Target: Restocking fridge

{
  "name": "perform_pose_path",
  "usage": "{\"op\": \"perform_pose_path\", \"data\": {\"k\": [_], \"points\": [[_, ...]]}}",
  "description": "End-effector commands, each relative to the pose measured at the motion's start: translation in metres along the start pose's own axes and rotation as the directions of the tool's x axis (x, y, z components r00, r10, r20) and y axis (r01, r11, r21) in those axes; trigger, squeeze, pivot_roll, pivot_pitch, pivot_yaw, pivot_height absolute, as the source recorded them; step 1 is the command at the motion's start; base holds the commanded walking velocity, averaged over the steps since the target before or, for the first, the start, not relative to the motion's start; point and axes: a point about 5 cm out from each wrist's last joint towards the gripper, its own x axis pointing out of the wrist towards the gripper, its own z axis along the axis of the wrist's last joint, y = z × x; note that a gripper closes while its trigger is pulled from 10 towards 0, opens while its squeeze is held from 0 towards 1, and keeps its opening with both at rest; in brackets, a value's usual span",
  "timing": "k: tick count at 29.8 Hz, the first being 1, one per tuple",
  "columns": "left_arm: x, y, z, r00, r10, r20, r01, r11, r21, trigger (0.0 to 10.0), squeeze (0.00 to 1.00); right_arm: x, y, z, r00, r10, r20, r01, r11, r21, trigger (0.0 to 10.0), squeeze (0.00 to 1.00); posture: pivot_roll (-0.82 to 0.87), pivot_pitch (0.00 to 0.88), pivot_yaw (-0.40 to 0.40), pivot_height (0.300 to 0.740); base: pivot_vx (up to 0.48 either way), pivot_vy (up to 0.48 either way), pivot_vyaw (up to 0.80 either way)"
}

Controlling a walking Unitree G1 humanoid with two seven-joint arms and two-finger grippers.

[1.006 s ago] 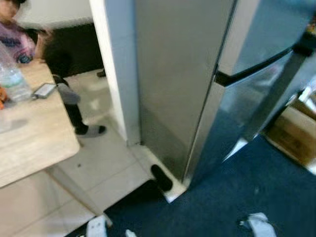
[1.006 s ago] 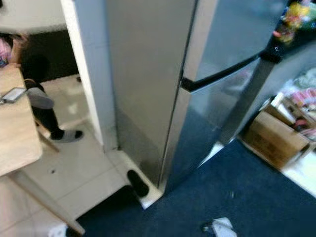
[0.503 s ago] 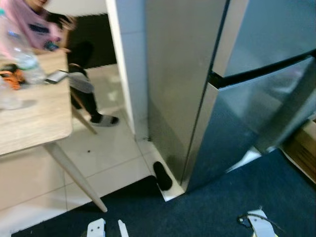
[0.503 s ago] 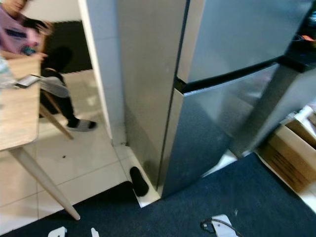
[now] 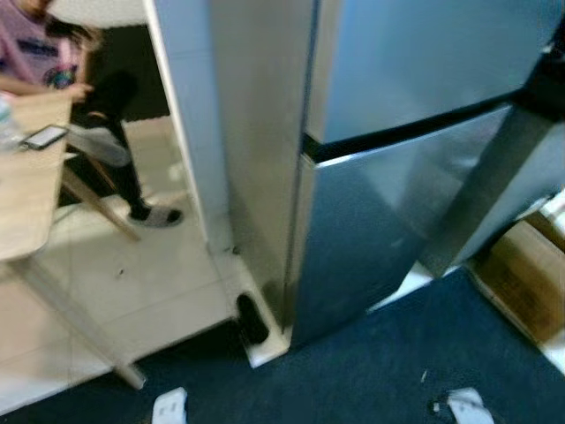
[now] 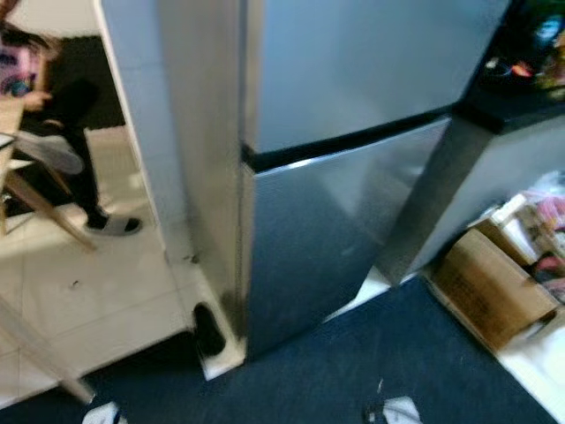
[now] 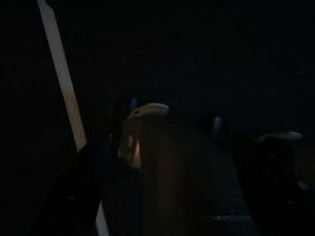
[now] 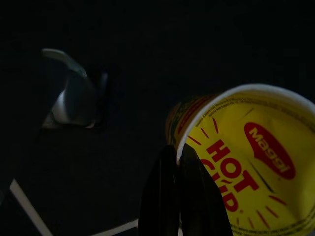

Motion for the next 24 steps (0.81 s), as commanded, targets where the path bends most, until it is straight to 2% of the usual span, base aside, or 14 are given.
{"op": "perform_pose_path", "data": {"k": [1,6,8,10,12,16,18,19,20,21,22,23,24], "points": [[-0.002,0.001,-0.008,1.000,0.014,-0.017,-0.015,1.000,-0.019,10.0,0.00,-0.001,-0.004,0.002,1.000,-0.014,0.014,0.014,1.000,0.006,10.0,0.00,-0.03,0.000,-0.008,0.740,0.000,0.000,0.00],[-0.001,0.003,-0.005,1.000,0.026,-0.004,-0.026,0.999,-0.027,10.0,0.00,-0.001,-0.004,0.002,1.000,-0.014,0.015,0.014,1.000,0.004,10.0,0.00,-0.03,0.000,-0.007,0.740,0.000,0.000,0.00],[-0.001,0.008,0.010,0.997,0.057,0.052,-0.055,0.998,-0.034,10.0,0.00,-0.001,-0.003,0.002,1.000,-0.014,0.014,0.014,1.000,0.003,10.0,0.00,-0.03,0.000,-0.006,0.740,0.000,0.000,0.00],[-0.001,0.008,0.010,0.997,0.057,0.052,-0.055,0.998,-0.034,10.0,0.00,-0.001,-0.003,0.002,1.000,-0.014,0.014,0.014,1.000,0.003,10.0,0.00,-0.03,0.000,-0.006,0.740,0.000,0.000,0.00],[0.000,0.009,0.026,0.992,0.054,0.116,-0.047,0.997,-0.061,10.0,0.00,-0.001,-0.003,0.001,1.000,-0.013,0.012,0.013,1.000,0.002,10.0,0.00,-0.04,0.000,-0.005,0.740,0.000,0.000,0.00],[0.001,0.009,0.038,0.986,0.047,0.160,-0.036,0.997,-0.071,10.0,0.00,-0.001,-0.003,0.000,1.000,-0.013,0.010,0.013,1.000,0.001,10.0,0.00,-0.03,0.000,-0.005,0.740,0.000,0.000,0.00],[0.001,0.008,0.071,0.962,0.037,0.271,-0.014,0.996,-0.088,10.0,0.00,-0.001,-0.004,-0.001,1.000,-0.016,0.009,0.016,1.000,0.001,10.0,0.00,-0.03,0.000,-0.003,0.740,0.000,0.000,0.00],[0.001,0.008,0.071,0.962,0.037,0.271,-0.014,0.996,-0.088,10.0,0.00,-0.001,-0.004,-0.001,1.000,-0.016,0.009,0.016,1.000,0.001,10.0,0.00,-0.03,0.000,-0.003,0.740,0.000,0.000,0.00],[0.000,0.006,0.093,0.939,0.009,0.345,0.026,0.995,-0.097,10.0,0.79,-0.001,-0.004,-0.002,1.000,-0.017,0.009,0.017,1.000,0.002,10.0,0.00,-0.04,0.000,-0.002,0.740,0.000,0.000,0.00],[-0.001,0.003,0.109,0.917,-0.017,0.399,0.063,0.993,-0.101,10.0,1.00,-0.001,-0.004,-0.002,1.000,-0.017,0.010,0.017,1.000,0.002,10.0,0.00,-0.04,0.000,0.000,0.740,0.000,0.000,0.00],[-0.001,0.003,0.109,0.917,-0.017,0.399,0.063,0.993,-0.101,10.0,1.00,-0.001,-0.004,-0.002,1.000,-0.017,0.010,0.017,1.000,0.002,10.0,0.00,-0.04,0.000,0.000,0.740,0.000,0.000,0.00],[-0.005,-0.005,0.145,0.861,-0.081,0.502,0.137,0.988,-0.075,10.0,1.00,-0.001,-0.004,-0.002,1.000,-0.018,0.014,0.018,1.000,0.003,10.0,0.00,-0.04,0.000,0.005,0.740,0.000,0.000,0.00],[-0.009,-0.010,0.163,0.828,-0.111,0.550,0.167,0.984,-0.053,10.0,1.00,-0.001,-0.004,-0.003,1.000,-0.018,0.016,0.018,1.000,0.004,10.0,0.00,-0.04,0.000,0.005,0.740,0.000,0.000,0.00]]}}
